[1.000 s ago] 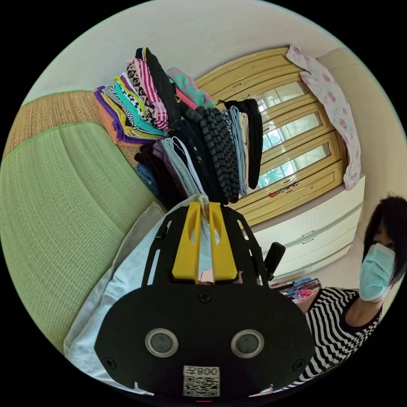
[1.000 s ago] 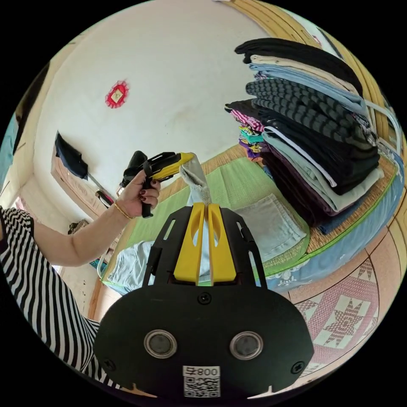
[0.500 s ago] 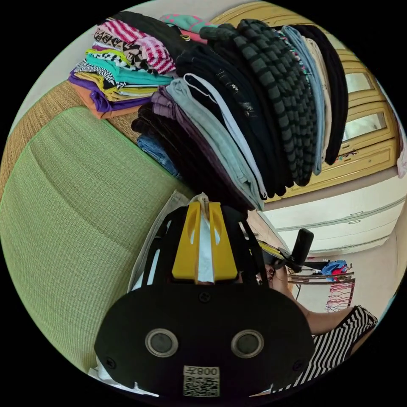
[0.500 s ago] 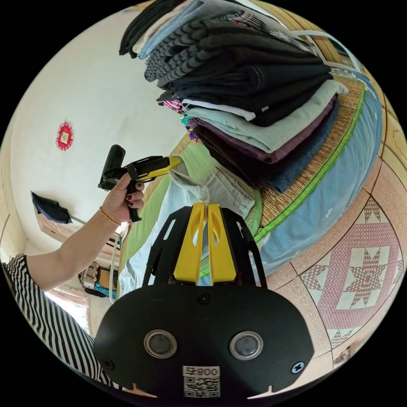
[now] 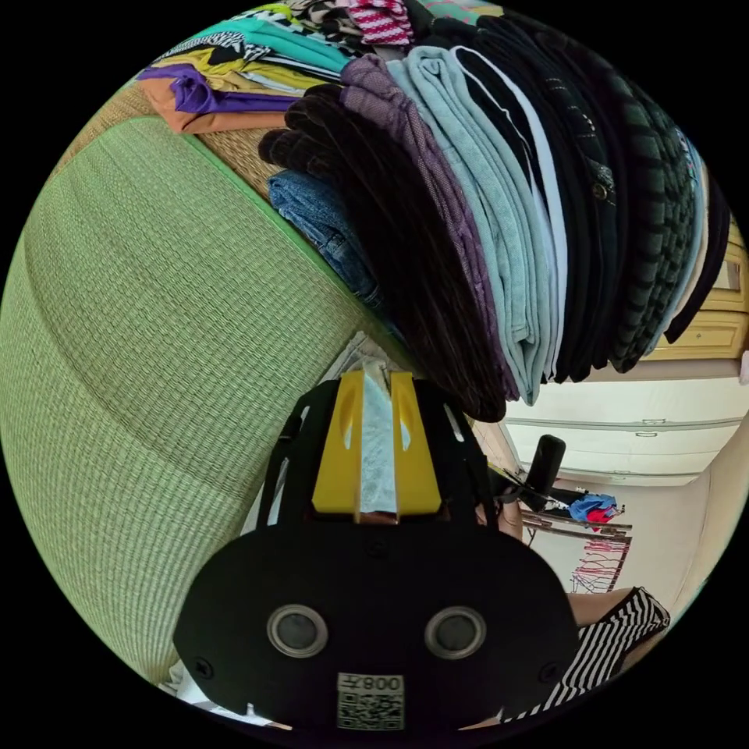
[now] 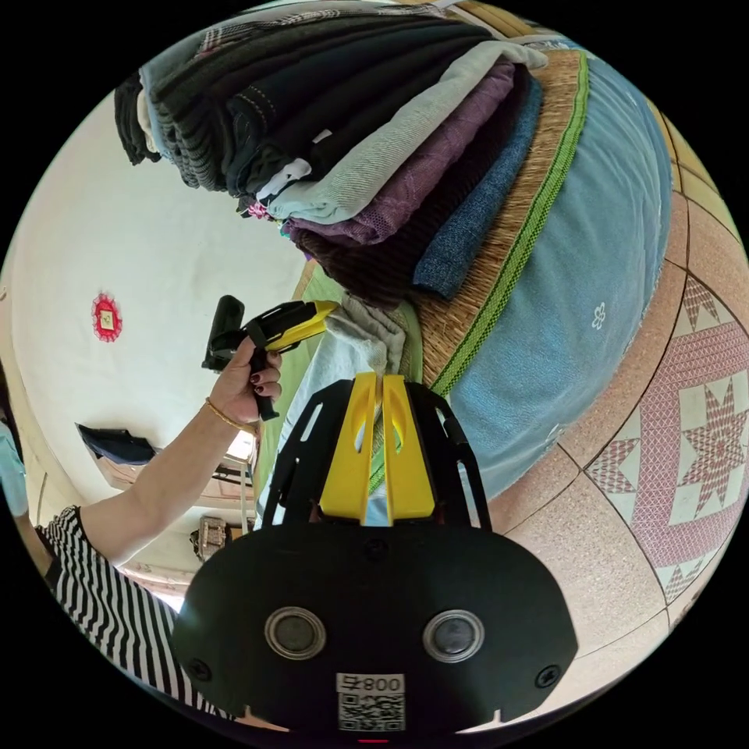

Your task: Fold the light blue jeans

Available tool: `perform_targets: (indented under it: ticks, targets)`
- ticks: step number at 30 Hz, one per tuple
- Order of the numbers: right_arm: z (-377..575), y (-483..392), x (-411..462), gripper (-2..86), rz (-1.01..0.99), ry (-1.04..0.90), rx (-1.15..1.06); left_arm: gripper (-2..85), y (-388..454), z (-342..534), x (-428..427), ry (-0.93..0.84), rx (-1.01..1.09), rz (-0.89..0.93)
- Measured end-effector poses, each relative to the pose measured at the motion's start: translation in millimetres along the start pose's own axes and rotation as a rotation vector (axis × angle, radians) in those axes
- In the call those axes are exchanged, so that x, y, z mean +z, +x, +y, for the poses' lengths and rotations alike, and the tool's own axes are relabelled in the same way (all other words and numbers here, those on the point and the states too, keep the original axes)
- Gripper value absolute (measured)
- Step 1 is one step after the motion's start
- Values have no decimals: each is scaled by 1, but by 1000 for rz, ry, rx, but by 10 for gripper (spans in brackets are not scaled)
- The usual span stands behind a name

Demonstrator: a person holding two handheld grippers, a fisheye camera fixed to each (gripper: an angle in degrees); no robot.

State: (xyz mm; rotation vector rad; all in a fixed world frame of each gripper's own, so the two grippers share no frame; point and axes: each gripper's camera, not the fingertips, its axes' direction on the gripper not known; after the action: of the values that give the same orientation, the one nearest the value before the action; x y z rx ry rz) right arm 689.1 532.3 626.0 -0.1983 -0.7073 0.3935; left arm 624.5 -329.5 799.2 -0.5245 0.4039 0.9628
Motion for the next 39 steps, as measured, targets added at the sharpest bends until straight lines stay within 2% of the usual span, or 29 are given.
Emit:
perform_targets:
  ticks: [4, 7, 11, 14, 16, 21, 26, 27, 31, 34, 37, 39]
  targets:
    - [-1, -7, -4, 7, -3, 10, 2, 70, -5, 6, -13, 58, -7, 67]
    - [-1, -20, -9, 6, 54, 20, -8, 71, -7, 10, -19, 41, -2, 53]
    - [1, -38, -21, 2, 118, 80, 7, 71, -12, 31, -34, 113, -12, 107]
    - [4, -67, -26, 1, 107, 106, -62, 72, -15, 45, -46, 134, -4, 158]
    - [2, -94, -15, 1, 109, 71, -159, 73, -15, 53, -52, 135, 14, 171]
    - [-28, -157, 50, 0, 278, -125, -381, 83, -5, 74, -68, 86, 74, 118]
    - [-65, -177, 104, 0, 499, -258, -445, 84, 0, 107, -107, 139, 114, 135]
    - [-71, -176, 113, 0, 549, -291, -452, 84, 0, 123, -120, 163, 122, 137]
    - [-75, -181, 108, 1, 494, -263, -445, 82, -13, 206, -161, 229, 111, 144]
    - [-70, -193, 102, 2, 498, -249, -455, 82, -36, 301, -195, 261, 22, 72]
    - [-49, -224, 95, 5, 321, -253, -542, 83, -63, 405, -241, 312, -162, -86]
    - [-25, -258, 110, 9, 167, -353, -636, 88, -81, 477, -281, 364, -320, -167]
